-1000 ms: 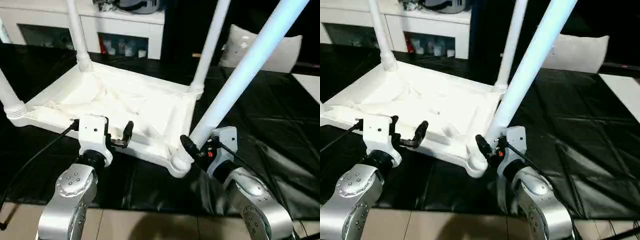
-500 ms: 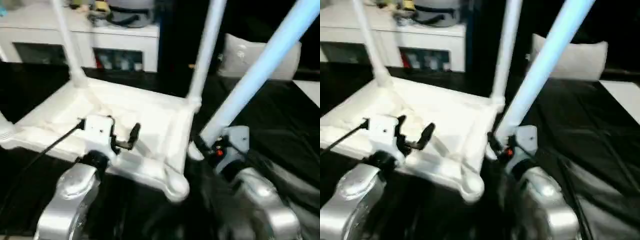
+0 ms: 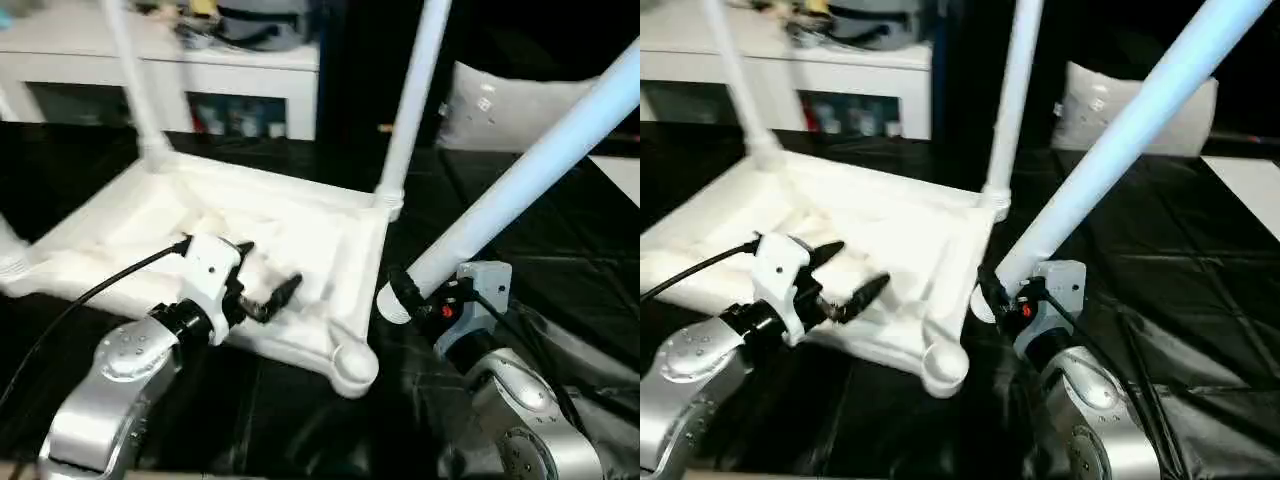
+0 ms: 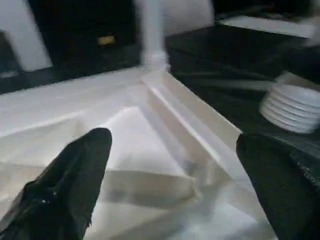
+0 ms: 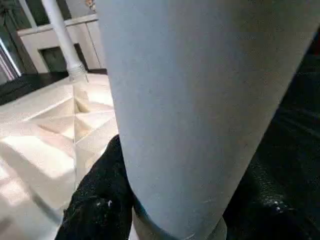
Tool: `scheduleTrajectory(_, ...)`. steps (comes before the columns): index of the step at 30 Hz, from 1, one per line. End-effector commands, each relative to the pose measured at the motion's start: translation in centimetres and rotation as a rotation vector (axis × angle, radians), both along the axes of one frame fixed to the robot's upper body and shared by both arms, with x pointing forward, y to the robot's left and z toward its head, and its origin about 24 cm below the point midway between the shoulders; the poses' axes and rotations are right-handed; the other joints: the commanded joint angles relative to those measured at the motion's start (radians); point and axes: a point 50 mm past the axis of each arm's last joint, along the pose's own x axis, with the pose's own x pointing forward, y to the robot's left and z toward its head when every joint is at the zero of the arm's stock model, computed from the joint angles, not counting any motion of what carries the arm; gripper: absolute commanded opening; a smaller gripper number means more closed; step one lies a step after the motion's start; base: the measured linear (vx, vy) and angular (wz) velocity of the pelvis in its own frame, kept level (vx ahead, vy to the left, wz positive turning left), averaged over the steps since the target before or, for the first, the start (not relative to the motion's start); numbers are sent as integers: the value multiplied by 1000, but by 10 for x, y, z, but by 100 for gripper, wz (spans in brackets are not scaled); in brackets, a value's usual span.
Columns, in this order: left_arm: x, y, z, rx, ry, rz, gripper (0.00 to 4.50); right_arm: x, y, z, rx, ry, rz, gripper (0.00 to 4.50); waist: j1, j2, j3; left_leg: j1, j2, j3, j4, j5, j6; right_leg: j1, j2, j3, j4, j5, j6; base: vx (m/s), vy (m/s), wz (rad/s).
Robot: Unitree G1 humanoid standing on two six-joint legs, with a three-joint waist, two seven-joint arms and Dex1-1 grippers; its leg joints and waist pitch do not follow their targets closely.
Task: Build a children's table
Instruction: Pick table leg, then insert table leg to table base
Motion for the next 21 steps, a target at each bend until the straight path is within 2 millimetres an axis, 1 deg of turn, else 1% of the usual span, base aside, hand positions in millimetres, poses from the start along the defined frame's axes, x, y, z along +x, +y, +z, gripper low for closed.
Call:
scheduleTrajectory(1,4,-6,3,14,-4,-79,450,2,-2,6,-15,-11,2,191,-2,6,-26,24,71,-24,-102,-368,-77,-15,-79,41,-113,-317,-139,-75,5,-6)
scheduleTrajectory(2,6,-7,3,21,-4,-99,450,3,-2,6,-18,-11,6,191,0,11,-25,22,71,-25,-106,-360,-79,-15,-78,38,-111,-304,-135,-65,12,-8)
scheduleTrajectory(3,11,-8,5,40,-9,-139,450,5,-3,7,-26,-10,9,191,1,6,-25,22,70,-24,-107,-365,-80,-20,-76,37,-109,-300,-127,-65,12,-8)
scheduleTrajectory(4,15,-9,6,65,-15,-185,450,8,-4,8,-35,-21,6,191,2,3,-25,27,69,-21,-104,-383,-86,-28,-77,40,-113,-329,-124,-55,4,-4)
scheduleTrajectory(5,21,-9,8,104,-15,-250,450,11,-6,11,-43,-39,4,191,3,1,-24,25,66,-22,-105,-384,-89,-29,-81,41,-118,-362,-117,0,0,0)
scheduleTrajectory(6,22,-9,8,109,-14,-257,450,12,-6,11,-44,-42,4,191,3,1,-25,25,66,-22,-105,-379,-92,-29,-83,41,-118,-365,-115,0,0,0)
scheduleTrajectory(7,24,-9,8,137,-7,-300,450,14,-7,12,-52,-48,9,191,0,-4,-27,16,68,-21,-108,-352,-91,-23,-82,40,-113,-329,-116,0,0,0)
scheduleTrajectory(8,26,-8,9,155,-3,-324,450,14,-7,12,-57,-50,12,191,3,-3,-29,13,68,-19,-108,-323,-83,-22,-82,39,-111,-300,-117,0,0,0)
scheduleTrajectory(9,29,-8,9,184,9,-367,450,16,-8,13,-59,-52,19,191,0,-10,-31,14,69,-16,-106,-311,-78,-24,-79,39,-108,-280,-119,0,0,0)
scheduleTrajectory(10,30,-8,9,202,14,-388,450,17,-8,13,-61,-53,25,191,3,-5,-37,14,68,-13,-103,-278,-70,-24,-76,39,-100,-223,-127,0,0,0)
scheduleTrajectory(11,35,-8,9,250,30,-439,450,20,-9,15,-70,-55,43,191,1,-5,-38,14,69,-10,-103,-267,-67,-26,-76,39,-100,-193,-133,0,0,0)
scheduleTrajectory(12,40,-7,9,290,38,-479,450,22,-9,16,-86,-58,60,191,3,-2,-42,16,69,-7,-102,-263,-67,-29,-70,36,-94,-144,-142,0,0,0)
scheduleTrajectory(13,42,-7,10,308,46,-511,450,23,-9,17,-102,-58,67,191,0,4,-47,12,69,-5,-99,-219,-65,-24,-67,34,-84,-61,-148,0,0,0)
scheduleTrajectory(14,42,-7,9,312,52,-522,450,23,-10,17,-105,-59,69,191,2,1,-51,12,71,-2,-95,-185,-58,-23,-67,33,-83,-8,-150,0,0,0)
scheduleTrajectory(15,43,-8,9,330,79,-579,450,23,-11,18,-119,-60,77,191,2,5,-54,9,70,4,-89,-120,-47,-21,-65,31,-74,101,-163,0,0,0)
scheduleTrajectory(16,44,-8,9,345,90,-613,450,23,-12,18,-129,-58,77,191,4,3,-58,6,69,8,-85,-90,-37,-18,-64,29,-68,170,-173,0,0,0)
scheduleTrajectory(17,45,-9,8,361,94,-639,450,22,-13,17,-138,-55,83,191,5,4,-59,6,69,9,-83,-76,-31,-18,-63,29,-66,201,-177,0,0,0)
scheduleTrajectory(18,46,-10,8,384,93,-676,450,22,-13,17,-152,-56,94,191,5,3,-64,5,68,11,-76,-37,-16,-15,-63,29,-60,271,-185,0,0,0)
scheduleTrajectory(19,47,-11,7,392,93,-699,421,21,-14,17,-139,-53,94,191,5,4,-60,3,67,14,-75,-26,-3,-15,-62,29,-60,296,-191,0,0,0)
scheduleTrajectory(20,48,-12,7,395,93,-711,414,21,-15,17,-128,-51,91,191,6,3,-60,3,68,15,-75,-33,1,-15,-63,29,-61,290,-194,0,0,0)
scheduleTrajectory(21,48,-12,7,395,93,-711,414,21,-15,17,-128,-51,91,191,6,2,-58,4,72,14,-78,-58,1,-16,-67,28,-63,259,-204,0,0,0)
